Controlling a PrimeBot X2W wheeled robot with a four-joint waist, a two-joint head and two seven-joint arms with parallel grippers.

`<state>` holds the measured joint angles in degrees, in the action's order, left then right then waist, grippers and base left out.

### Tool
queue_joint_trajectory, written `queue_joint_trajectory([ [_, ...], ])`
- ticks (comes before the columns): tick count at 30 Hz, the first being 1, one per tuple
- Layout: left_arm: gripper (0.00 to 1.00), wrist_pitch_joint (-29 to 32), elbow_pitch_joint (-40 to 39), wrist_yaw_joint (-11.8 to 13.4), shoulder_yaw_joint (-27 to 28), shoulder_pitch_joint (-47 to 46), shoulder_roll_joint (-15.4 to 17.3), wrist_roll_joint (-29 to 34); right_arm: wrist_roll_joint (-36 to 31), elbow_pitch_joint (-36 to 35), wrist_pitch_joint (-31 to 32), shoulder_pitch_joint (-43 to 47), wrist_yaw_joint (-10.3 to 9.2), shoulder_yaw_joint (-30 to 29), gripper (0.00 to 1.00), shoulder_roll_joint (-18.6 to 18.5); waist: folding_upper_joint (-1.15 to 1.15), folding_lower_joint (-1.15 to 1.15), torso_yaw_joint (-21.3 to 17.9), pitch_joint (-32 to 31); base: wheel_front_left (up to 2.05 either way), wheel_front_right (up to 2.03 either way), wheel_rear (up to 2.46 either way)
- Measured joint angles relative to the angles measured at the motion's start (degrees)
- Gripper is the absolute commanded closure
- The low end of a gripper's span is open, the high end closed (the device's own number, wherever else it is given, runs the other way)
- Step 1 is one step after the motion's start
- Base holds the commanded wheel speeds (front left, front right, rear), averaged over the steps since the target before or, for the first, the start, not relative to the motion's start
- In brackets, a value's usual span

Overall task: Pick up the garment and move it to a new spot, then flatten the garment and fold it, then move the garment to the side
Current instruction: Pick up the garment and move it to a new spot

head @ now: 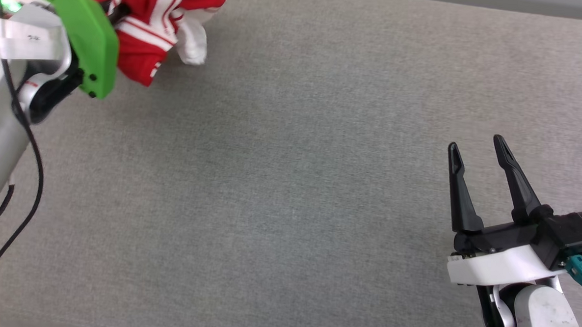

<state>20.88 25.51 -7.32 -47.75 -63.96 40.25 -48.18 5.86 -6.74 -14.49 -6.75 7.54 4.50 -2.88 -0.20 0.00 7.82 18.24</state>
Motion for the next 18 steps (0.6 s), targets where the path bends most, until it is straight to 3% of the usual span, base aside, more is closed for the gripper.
queue_joint_trajectory([
  [10, 1.00, -2.71, -6.80, 0.00, -5.71, -3.66, -5.75, 3.56, 3.34, 0.08, 0.00, 0.74, 0.00, 0.02, 0.00, 0.11, 0.00, 0.00, -5.47, -1.52, 0.00, 0.00, 0.00],
  [11, 1.00, -3.61, -8.14, 0.00, -7.77, -4.89, -8.88, 4.02, 4.02, 0.08, 0.00, 0.73, 0.00, -0.05, 0.00, 0.10, 0.00, 0.00, -7.59, -1.43, 0.00, 0.00, 0.00],
  [18, 1.00, -5.81, -8.16, 0.00, -14.04, -6.96, -17.31, 4.91, 5.72, 0.07, -0.09, 0.73, -0.01, -1.07, 0.00, 0.08, 0.00, 0.00, -12.23, -0.34, 0.00, 0.00, 0.00],
])
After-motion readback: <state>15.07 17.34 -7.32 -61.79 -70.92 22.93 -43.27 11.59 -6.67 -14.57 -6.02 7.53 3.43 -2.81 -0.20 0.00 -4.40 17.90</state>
